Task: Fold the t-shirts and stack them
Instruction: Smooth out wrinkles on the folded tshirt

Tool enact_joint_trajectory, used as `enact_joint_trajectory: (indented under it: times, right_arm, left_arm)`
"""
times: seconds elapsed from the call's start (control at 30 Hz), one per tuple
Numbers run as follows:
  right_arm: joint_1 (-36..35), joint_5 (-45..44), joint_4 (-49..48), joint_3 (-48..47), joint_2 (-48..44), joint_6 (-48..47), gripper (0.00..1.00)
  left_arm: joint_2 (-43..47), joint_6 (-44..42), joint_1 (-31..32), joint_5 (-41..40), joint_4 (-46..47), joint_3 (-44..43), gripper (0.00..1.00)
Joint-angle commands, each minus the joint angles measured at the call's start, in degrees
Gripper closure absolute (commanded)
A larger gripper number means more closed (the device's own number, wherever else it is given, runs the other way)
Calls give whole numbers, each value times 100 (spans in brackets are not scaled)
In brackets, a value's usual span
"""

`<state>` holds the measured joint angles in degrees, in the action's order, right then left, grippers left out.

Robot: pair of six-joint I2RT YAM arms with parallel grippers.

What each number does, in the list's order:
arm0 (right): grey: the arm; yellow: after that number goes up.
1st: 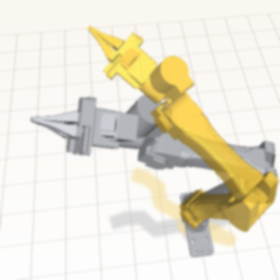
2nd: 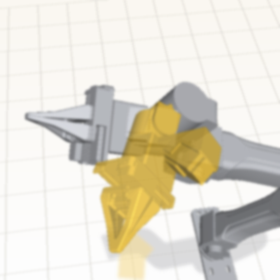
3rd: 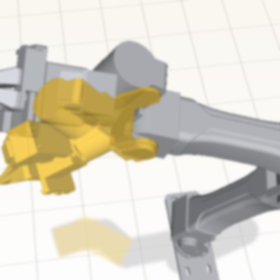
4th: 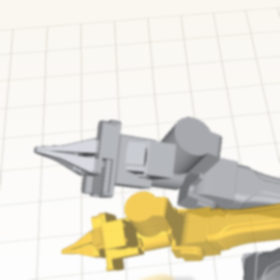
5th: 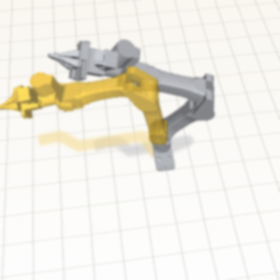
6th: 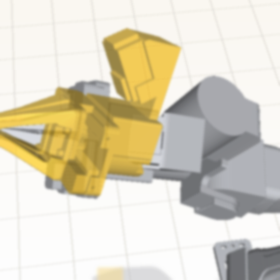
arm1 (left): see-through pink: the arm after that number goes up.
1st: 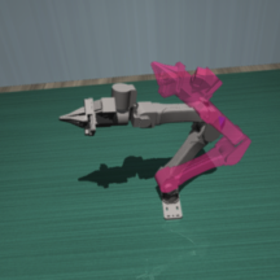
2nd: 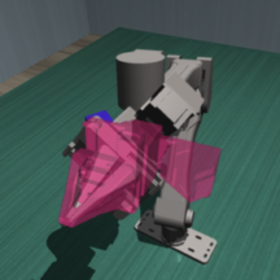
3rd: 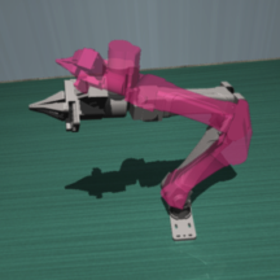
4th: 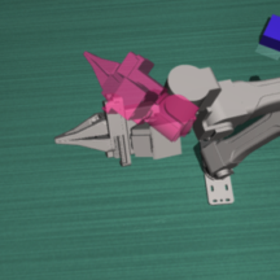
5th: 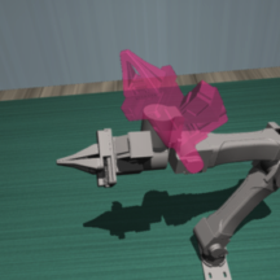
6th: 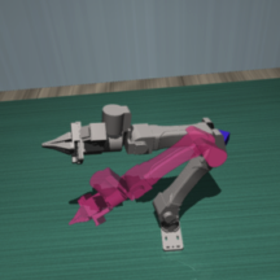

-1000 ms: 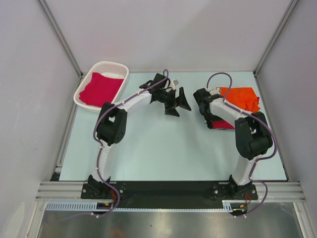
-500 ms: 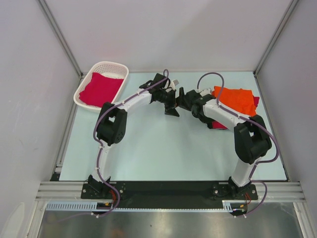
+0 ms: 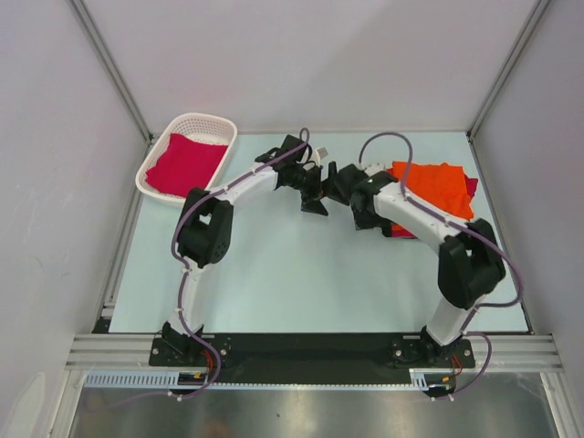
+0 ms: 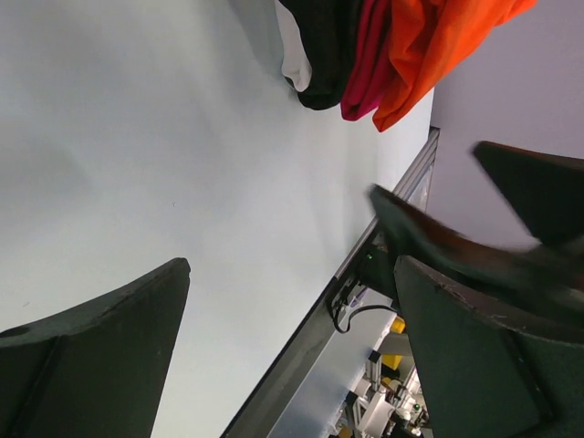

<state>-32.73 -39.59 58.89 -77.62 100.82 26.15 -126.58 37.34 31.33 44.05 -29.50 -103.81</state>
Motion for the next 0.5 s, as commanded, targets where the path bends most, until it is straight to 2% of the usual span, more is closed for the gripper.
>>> enact_joint_trajectory:
  times: [0.0,0.07,0.13,0.17,0.2,0.27,0.3,0.33,0.37,0.4,0.47]
  right_arm:
    - [214,257,-483,-911,-1089,-477,0]
    - [668,696,-912,-974,-1186,-663,0]
    - [1056,1460,-1317,-791,-1345,-900,20]
    - [1511,1829,-1858,-667,-1415,-936,39]
    - [1846,2546,-2081,-518,-1555,-867,99]
    - [2523,3637,-2983,113,-1731,-411,100]
    - [3300,4922,-3380,386,-1810,-192,100]
    - [3700,5544,-3828,980,-1976,11,100]
    - [4034,5985,-4607,1238,-2030,604,100]
    - [4499,6816,-5024,1459,-2074,819,100]
    - [4801,7297,-5692,1854,-2048,1232,100]
  left_arm:
    - [327,-166,-4,121,-3,1,0]
    - [327,-183,-4,95,-30,36,0]
    - [336,-183,-4,77,-47,71,0]
    - [345,-183,-4,68,-39,106,0]
    - [362,-175,-4,60,-47,124,0]
    - [380,-183,-4,25,-65,176,0]
    - [415,-192,-4,7,-82,186,0]
    - [415,-218,-4,16,-100,186,0]
    - [433,-236,-4,-28,-161,194,0]
    - [459,-245,-4,-46,-162,194,0]
    - [459,-289,-4,-72,-205,203,0]
